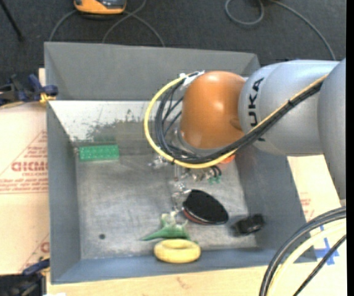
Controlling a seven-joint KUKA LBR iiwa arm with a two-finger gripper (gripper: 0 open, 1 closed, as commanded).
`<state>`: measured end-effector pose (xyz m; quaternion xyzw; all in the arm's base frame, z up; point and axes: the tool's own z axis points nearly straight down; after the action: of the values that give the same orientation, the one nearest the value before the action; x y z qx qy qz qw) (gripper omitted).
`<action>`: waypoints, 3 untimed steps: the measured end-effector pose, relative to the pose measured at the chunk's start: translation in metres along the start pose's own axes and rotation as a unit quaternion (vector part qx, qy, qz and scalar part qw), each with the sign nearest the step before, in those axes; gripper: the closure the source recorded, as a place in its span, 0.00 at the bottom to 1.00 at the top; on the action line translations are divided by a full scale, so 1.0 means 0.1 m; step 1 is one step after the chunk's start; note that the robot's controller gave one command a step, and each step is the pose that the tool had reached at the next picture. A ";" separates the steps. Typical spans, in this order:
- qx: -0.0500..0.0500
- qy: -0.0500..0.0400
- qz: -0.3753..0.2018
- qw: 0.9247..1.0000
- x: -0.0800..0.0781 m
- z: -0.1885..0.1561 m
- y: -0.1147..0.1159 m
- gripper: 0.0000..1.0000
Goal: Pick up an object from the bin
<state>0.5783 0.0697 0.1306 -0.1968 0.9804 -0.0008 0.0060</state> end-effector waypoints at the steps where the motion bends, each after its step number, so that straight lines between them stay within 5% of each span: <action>1: -0.002 0.002 -0.027 1.000 0.26 0.56 -0.41 0.00; 2: 0.002 -0.011 -0.086 0.996 0.89 0.55 -0.16 1.00; 3: 0.002 -0.011 -0.086 0.996 0.90 0.55 -0.16 1.00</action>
Offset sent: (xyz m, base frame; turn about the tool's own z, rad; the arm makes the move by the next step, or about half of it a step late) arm -0.0843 -0.0510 -0.0606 -0.1766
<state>0.5027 0.0202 0.0748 -0.2800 0.9599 -0.0010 0.0167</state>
